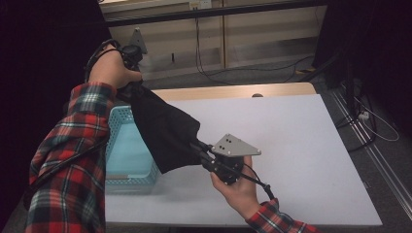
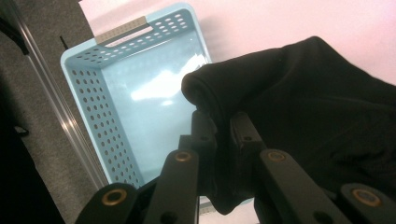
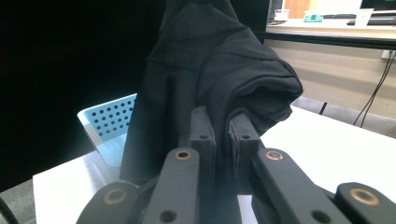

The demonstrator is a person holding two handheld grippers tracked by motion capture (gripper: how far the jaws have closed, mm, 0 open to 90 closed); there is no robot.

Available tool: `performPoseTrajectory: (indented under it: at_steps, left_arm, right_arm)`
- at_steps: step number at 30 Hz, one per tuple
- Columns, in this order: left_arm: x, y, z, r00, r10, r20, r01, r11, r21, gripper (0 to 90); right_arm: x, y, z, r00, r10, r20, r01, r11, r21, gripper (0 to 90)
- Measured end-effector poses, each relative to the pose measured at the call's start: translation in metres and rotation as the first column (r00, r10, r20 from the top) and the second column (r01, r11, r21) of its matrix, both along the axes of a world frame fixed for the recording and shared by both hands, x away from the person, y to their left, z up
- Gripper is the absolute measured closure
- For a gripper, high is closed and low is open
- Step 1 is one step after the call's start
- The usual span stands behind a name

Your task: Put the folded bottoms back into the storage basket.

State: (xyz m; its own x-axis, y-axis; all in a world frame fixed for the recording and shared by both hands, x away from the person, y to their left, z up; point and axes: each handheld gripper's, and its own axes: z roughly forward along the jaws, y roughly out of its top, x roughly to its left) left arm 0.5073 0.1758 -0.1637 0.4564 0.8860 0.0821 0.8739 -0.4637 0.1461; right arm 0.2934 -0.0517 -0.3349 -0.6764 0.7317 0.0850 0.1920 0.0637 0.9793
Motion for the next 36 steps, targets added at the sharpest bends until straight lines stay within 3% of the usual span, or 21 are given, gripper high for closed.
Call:
performPoseTrajectory:
  at_steps: [20, 36]
  left_arm:
    - [0.001, 0.031, 0.005, 0.9988, 0.045, 0.021, -0.045, 0.9990, -0.003, 82.8]
    - [0.007, 0.053, -0.001, 0.9966, 0.080, 0.018, -0.081, 0.9963, 0.028, 82.8]
  right_arm:
    - [0.001, 0.039, 0.003, 0.9984, 0.052, 0.022, -0.053, 0.9986, 0.009, 83.6]
    - [0.004, 0.062, -0.001, 0.9978, 0.059, 0.030, -0.060, 0.9977, 0.032, 83.6]
